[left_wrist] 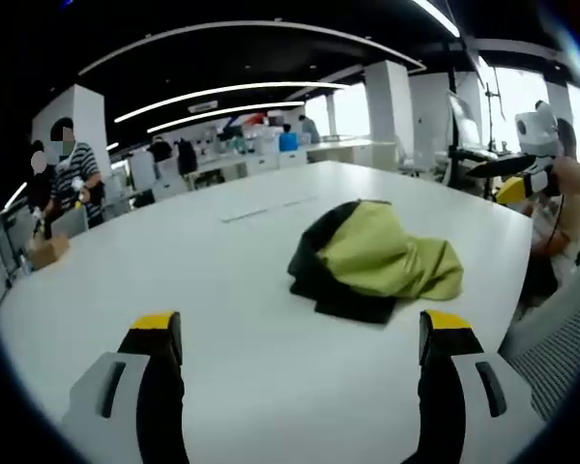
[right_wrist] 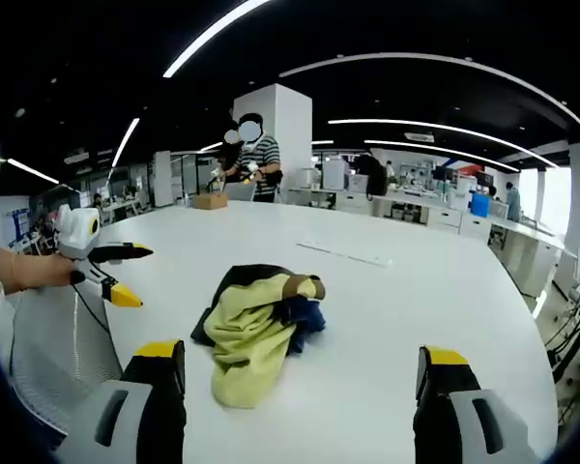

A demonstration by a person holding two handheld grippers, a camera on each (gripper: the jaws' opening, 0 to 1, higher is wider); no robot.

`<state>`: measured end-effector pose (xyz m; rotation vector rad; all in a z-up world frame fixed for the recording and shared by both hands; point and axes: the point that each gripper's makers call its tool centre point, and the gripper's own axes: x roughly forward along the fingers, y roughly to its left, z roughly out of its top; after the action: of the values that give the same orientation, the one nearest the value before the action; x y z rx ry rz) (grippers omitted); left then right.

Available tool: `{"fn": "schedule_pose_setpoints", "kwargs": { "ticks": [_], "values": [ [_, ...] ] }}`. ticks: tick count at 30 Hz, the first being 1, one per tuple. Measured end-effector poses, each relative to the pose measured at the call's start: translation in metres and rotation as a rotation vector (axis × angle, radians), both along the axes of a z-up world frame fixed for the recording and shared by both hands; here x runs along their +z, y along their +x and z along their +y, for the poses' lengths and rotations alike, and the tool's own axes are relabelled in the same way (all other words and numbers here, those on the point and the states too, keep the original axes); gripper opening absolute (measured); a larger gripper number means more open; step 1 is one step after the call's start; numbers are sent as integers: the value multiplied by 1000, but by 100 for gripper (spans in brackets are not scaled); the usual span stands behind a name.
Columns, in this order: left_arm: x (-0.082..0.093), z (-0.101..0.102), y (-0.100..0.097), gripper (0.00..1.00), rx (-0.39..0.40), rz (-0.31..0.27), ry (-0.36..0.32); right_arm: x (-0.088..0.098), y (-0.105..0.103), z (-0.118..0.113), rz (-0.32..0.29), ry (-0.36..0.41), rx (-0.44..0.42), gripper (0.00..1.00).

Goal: Fold the garment on the visible template until the final outline fits inside the template.

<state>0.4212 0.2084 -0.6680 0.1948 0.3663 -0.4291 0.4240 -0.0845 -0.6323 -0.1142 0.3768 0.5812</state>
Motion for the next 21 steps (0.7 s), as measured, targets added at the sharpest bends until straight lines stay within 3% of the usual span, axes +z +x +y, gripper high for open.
{"fn": "schedule_pose_setpoints", "kwargs": {
  "ticks": [21],
  "values": [
    [0, 1, 0, 99, 4, 1, 0, 4, 2, 2, -14, 4, 10, 99]
  ]
}}
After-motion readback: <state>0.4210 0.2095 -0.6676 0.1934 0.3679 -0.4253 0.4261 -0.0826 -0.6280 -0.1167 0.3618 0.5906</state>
